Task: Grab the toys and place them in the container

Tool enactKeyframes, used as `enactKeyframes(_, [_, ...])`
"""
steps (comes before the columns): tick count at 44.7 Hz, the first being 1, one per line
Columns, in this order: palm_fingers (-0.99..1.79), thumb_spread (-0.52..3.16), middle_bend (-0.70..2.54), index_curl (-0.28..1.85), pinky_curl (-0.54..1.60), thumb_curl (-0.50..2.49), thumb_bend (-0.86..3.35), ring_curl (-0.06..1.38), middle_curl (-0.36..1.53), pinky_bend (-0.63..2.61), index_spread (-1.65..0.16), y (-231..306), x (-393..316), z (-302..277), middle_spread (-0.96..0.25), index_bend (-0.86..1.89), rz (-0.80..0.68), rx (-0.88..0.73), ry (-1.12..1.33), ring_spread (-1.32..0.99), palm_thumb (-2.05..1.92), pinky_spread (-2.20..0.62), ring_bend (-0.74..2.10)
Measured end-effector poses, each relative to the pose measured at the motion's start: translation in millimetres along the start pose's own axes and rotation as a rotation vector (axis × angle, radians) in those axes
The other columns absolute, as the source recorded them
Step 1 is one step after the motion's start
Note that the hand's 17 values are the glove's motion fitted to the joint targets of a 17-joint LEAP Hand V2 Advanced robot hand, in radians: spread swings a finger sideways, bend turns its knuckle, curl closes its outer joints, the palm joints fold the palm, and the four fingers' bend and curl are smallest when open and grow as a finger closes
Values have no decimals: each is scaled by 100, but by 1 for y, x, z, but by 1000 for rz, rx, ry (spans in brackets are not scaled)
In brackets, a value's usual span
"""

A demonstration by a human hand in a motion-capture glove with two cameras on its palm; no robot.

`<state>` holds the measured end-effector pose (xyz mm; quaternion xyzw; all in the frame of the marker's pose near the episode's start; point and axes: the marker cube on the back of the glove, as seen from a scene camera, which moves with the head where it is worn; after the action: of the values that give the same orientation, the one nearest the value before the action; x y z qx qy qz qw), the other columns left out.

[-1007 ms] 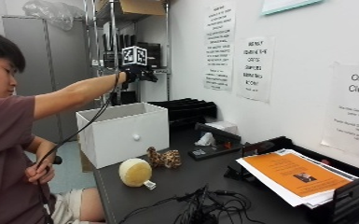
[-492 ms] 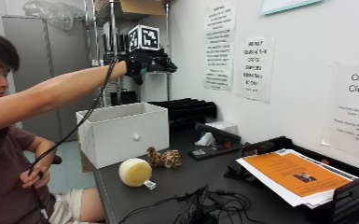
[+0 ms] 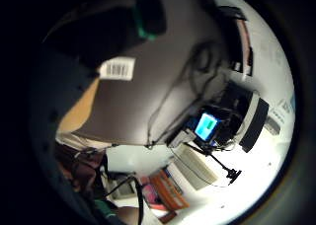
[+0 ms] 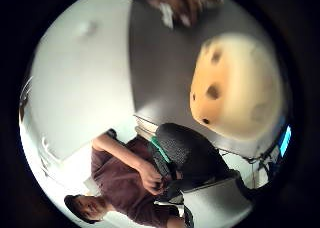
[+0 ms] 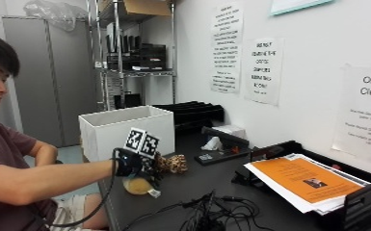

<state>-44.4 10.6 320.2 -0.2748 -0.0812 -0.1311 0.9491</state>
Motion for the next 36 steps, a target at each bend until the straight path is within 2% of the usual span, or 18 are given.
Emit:
enactKeyframes(2, [-24, 116, 10, 10, 39, 32, -4, 26, 25, 103, -17, -7, -5, 23, 6, 6, -2, -15, 13, 4, -4, 7, 44])
enactKeyframes(6, [-11, 116, 8, 12, 41, 33, -1, 27, 23, 115, -20, -18, -7, 38, 6, 12, 3, 95, 14, 6, 2, 5, 46])
enactKeyframes(10, [20, 122, 17, 16, 39, 36, 8, 30, 23, 111, -23, -28, -6, 31, 0, 21, -13, 175, -20, 1, 18, -1, 65])
enactKeyframes(12, [48, 128, 30, 16, 36, 39, 14, 32, 27, 104, -23, -34, -6, 26, -2, 23, -21, 204, -42, -8, 29, -7, 77])
enactKeyframes(14, [55, 130, 31, 17, 34, 41, 16, 32, 27, 102, -24, -38, -5, 19, -4, 22, -25, 221, -69, -13, 33, -11, 81])
enactKeyframes(15, [65, 126, 36, 17, 36, 44, 21, 35, 30, 105, -24, -40, -5, 16, -7, 18, -26, 224, -82, -16, 43, -15, 88])
enactKeyframes(20, [93, 106, 50, 22, 36, 55, 26, 41, 36, 101, -28, -42, -4, -9, -19, 34, -22, 239, -128, -27, 60, -22, 97])
enactKeyframes(21, [78, 105, 45, 21, 37, 55, 24, 40, 34, 104, -28, -40, -4, -16, -21, 28, -21, 245, -134, -28, 60, -24, 94])
enactKeyframes(22, [99, 100, 58, 27, 38, 57, 25, 45, 40, 100, -30, -39, -4, -24, -22, 40, -20, 254, -140, -29, 62, -24, 101])
enactKeyframes(23, [102, 97, 62, 25, 37, 58, 25, 44, 41, 98, -31, -36, -4, -35, -23, 40, -19, 265, -146, -31, 63, -25, 100])
enactKeyframes(36, [98, 65, 85, 40, 42, 72, 19, 54, 58, 100, -38, 19, -13, -215, -32, 61, 14, 429, -86, -42, 65, -29, 111])
